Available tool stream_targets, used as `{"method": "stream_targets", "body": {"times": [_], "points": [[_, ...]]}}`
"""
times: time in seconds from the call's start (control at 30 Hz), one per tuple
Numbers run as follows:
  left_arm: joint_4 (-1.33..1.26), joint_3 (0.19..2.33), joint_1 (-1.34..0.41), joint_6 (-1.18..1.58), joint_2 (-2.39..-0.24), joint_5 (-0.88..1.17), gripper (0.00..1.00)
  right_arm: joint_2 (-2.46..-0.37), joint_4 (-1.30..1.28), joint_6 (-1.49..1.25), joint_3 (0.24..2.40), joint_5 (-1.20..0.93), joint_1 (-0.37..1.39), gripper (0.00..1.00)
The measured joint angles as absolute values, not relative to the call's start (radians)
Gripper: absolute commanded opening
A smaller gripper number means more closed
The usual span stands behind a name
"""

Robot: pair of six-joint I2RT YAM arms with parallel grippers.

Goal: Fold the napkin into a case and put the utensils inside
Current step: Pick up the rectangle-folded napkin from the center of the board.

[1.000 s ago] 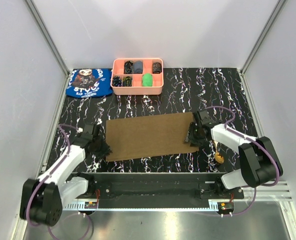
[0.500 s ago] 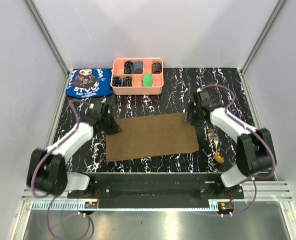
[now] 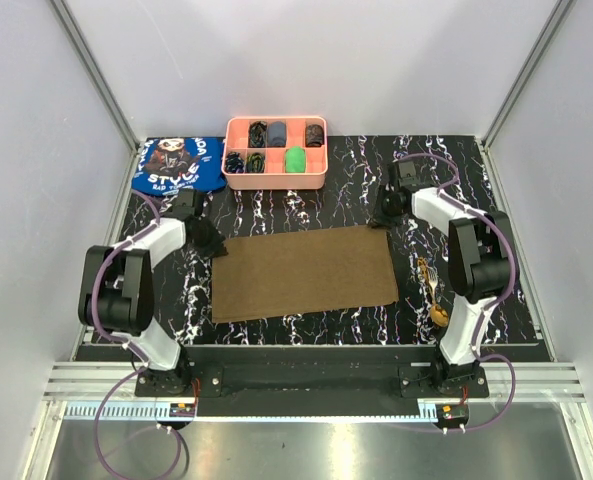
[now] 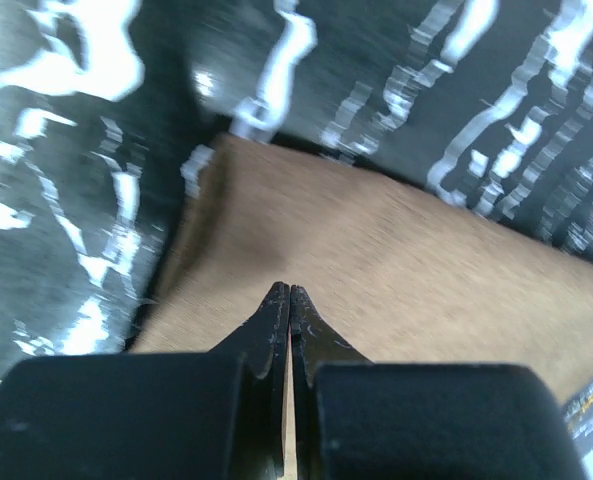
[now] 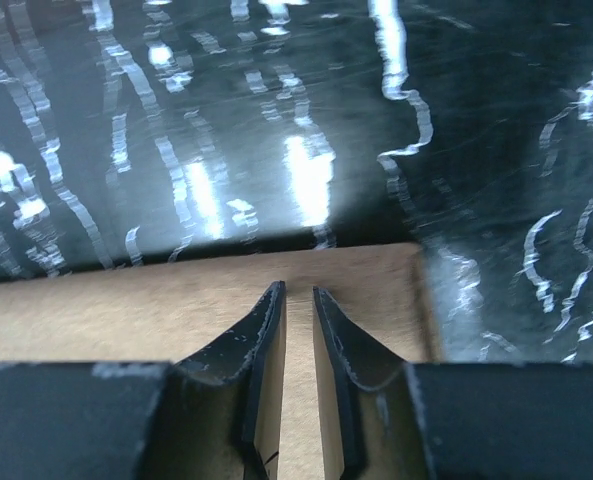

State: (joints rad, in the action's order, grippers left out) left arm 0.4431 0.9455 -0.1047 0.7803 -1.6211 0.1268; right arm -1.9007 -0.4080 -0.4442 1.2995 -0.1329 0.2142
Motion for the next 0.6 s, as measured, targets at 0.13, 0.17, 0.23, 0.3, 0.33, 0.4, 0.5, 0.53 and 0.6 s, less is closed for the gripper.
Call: {"method": "stream_targets", "body": {"times": [0.13,0.17,0.23,0.3,0.33,0.4,0.5,0.53,0.6], "points": [[0.448,0.959,-0.083,0.772,-1.672,0.119,0.0,-1.938,-0.407,-0.442,1.302,-0.138,0.189,0.25],[0.451,0.966,-0.081,0.77,-1.684,0.113,0.0,-1.948,-0.405,-0.44,1.305,-0.141,0.184,0.25],[0.455,0.984,-0.078,0.764,-1.708,0.104,0.0,-1.971,-0.392,-0.432,1.313,-0.144,0.173,0.24],[0.46,1.011,-0.074,0.763,-1.735,0.101,0.0,-1.998,-0.385,-0.422,1.331,-0.144,0.168,0.25],[0.458,1.024,-0.07,0.762,-1.746,0.101,0.0,-2.009,-0.385,-0.415,1.345,-0.152,0.164,0.25],[0.451,1.037,-0.06,0.759,-1.755,0.097,0.01,-2.028,-0.371,-0.4,1.37,-0.151,0.161,0.29],[0.453,1.04,-0.054,0.746,-1.753,0.073,0.09,-2.032,-0.363,-0.381,1.376,-0.15,0.161,0.44],[0.456,1.04,-0.06,0.735,-1.747,0.058,0.11,-2.03,-0.364,-0.38,1.376,-0.152,0.161,0.49],[0.469,1.04,-0.078,0.713,-1.718,0.019,0.14,-2.012,-0.382,-0.377,1.374,-0.147,0.161,0.66]]}}
